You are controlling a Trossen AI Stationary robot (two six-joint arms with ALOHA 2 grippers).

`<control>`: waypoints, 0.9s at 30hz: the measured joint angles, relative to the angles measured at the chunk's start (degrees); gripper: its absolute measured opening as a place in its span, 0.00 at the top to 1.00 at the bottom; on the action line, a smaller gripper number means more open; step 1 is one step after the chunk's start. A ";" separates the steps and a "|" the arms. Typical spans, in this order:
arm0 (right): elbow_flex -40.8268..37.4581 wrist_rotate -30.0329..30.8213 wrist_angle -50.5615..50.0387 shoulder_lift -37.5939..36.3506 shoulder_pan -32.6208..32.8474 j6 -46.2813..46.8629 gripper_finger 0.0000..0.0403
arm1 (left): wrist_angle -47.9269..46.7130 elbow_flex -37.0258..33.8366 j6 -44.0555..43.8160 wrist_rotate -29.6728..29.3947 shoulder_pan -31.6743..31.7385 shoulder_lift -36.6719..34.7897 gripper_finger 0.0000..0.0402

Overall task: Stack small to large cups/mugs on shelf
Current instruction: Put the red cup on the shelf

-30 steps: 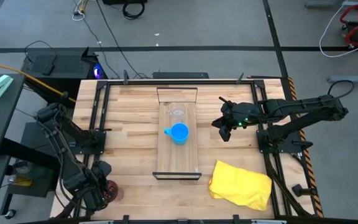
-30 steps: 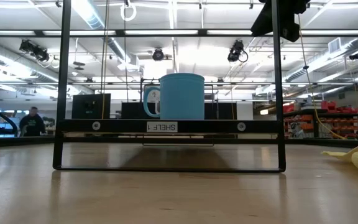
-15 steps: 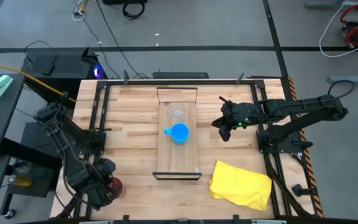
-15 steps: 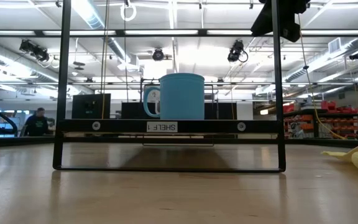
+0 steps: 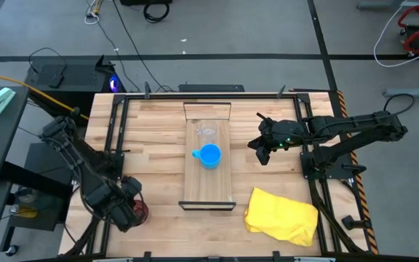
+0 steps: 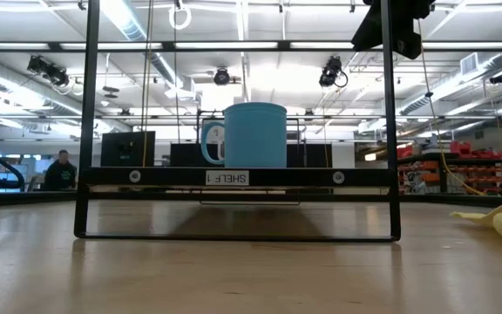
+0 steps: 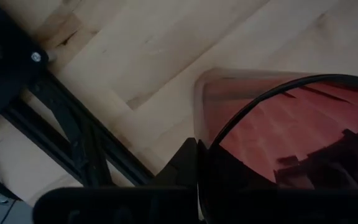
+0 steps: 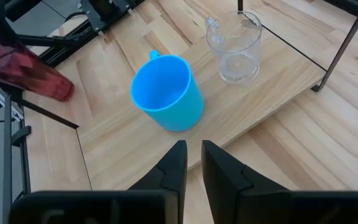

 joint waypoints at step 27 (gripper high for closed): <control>0.00 0.02 -0.02 0.00 -0.07 -2.64 0.86 | -4.05 7.33 25.43 0.19 25.68 -11.90 0.97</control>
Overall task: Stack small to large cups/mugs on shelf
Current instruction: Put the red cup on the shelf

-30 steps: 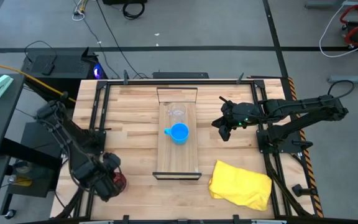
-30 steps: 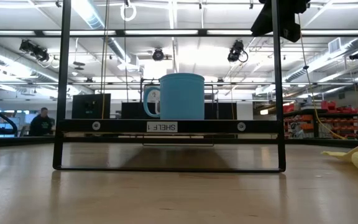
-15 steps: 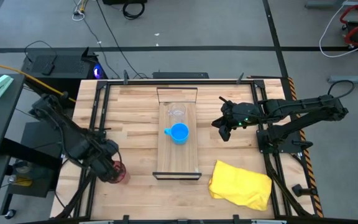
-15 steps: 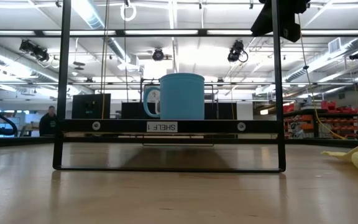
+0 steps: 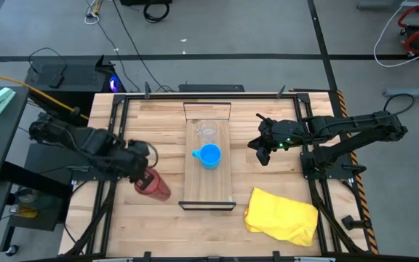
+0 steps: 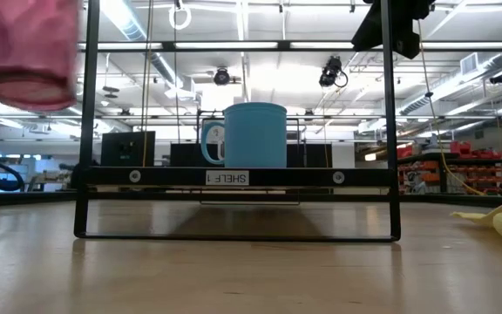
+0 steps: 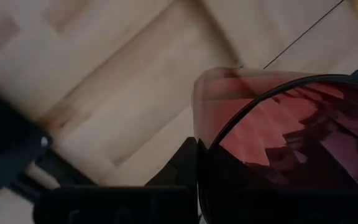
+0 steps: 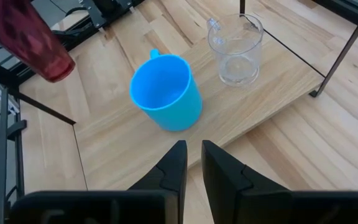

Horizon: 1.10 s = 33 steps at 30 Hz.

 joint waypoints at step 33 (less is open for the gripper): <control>-0.02 -1.07 -0.04 0.00 0.04 1.11 0.86 | 3.09 30.84 38.88 1.80 18.66 32.65 0.97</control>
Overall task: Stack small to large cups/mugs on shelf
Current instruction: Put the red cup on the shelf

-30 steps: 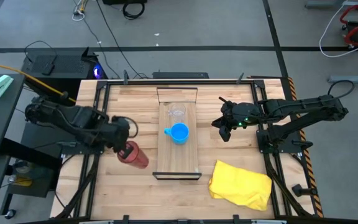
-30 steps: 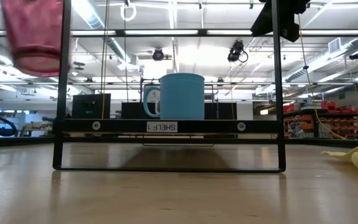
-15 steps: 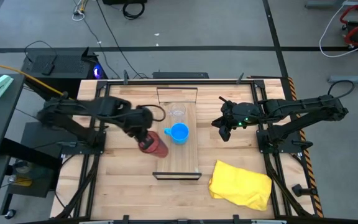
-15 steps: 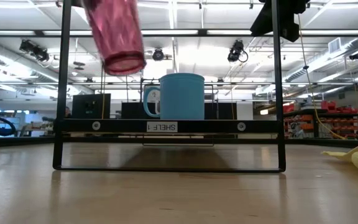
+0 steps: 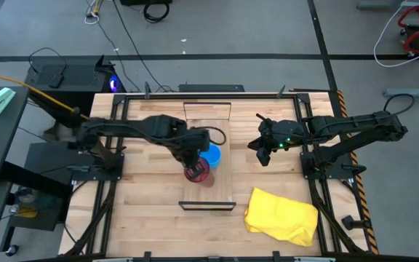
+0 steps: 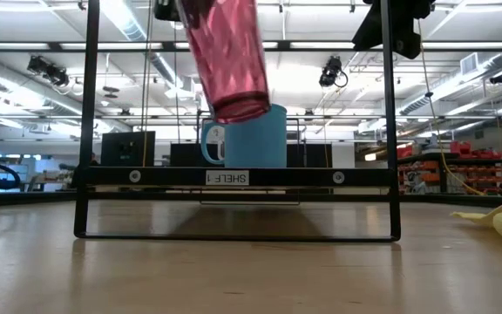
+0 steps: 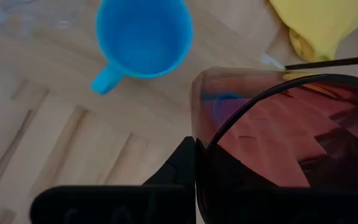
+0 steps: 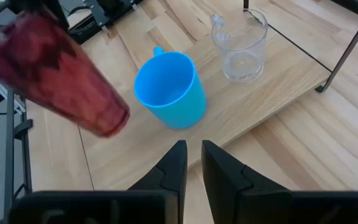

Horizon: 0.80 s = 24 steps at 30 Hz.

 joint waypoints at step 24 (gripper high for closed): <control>0.00 0.68 -2.05 0.00 0.00 -0.24 0.86 | -2.91 6.96 2.05 -3.96 -3.49 10.60 0.97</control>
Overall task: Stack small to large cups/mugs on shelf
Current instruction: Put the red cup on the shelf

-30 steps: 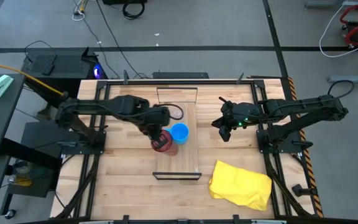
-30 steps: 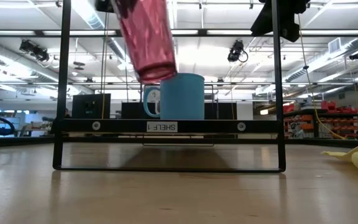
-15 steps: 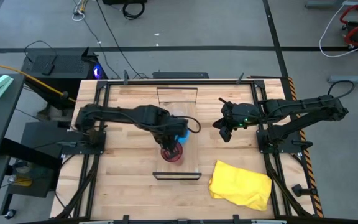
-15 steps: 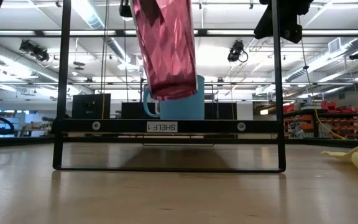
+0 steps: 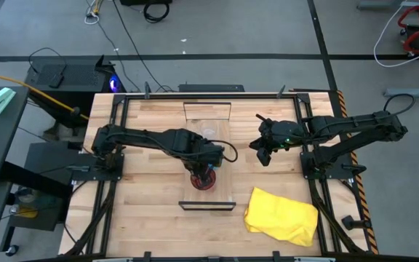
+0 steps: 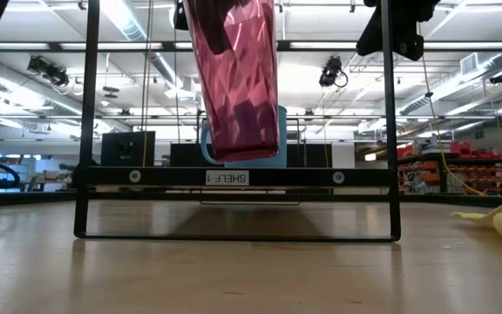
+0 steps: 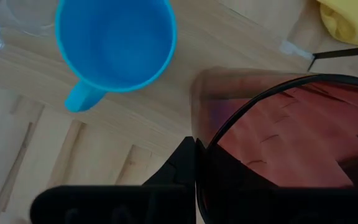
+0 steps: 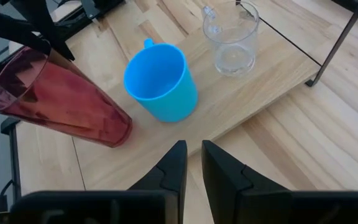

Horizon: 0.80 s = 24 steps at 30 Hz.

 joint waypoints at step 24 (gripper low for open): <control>0.00 0.43 0.30 0.00 -0.04 0.07 0.86 | -2.59 0.00 6.50 2.48 -1.14 1.84 0.97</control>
